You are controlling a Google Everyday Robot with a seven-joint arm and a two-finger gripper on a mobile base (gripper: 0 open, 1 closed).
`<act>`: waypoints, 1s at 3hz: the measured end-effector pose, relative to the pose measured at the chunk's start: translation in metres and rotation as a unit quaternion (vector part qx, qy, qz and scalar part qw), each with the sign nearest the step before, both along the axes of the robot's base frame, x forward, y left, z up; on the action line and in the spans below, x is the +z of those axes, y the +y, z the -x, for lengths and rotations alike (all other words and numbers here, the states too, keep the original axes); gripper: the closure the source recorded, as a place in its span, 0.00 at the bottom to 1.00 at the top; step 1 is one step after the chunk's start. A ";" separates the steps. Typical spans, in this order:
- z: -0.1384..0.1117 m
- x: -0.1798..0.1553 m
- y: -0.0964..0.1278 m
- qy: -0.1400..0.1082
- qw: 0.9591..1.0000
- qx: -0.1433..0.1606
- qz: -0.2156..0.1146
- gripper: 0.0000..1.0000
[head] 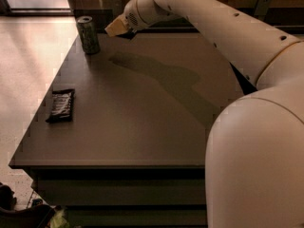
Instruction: Move rxbar blueberry near green can
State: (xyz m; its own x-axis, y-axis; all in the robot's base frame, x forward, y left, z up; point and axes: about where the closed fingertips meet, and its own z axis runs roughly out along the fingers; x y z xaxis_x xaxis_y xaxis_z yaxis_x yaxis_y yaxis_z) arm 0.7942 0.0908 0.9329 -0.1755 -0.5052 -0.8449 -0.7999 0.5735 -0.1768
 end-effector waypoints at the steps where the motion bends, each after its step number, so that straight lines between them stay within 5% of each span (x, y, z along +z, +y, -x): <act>1: -0.015 -0.022 0.001 0.002 1.000 -0.016 -0.009 1.00; 2: -0.021 -0.027 0.005 -0.004 1.000 -0.019 -0.015 1.00; 3: -0.021 -0.029 0.007 -0.003 1.000 -0.018 -0.015 0.87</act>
Offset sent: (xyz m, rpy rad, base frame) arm 0.0163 0.0013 -0.0239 0.0186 0.0032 -0.0322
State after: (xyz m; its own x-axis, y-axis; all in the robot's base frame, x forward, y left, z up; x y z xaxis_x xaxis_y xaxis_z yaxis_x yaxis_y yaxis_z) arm 0.8151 0.0978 0.9040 -0.1877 -0.4736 -0.8605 -0.7777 0.6067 -0.1643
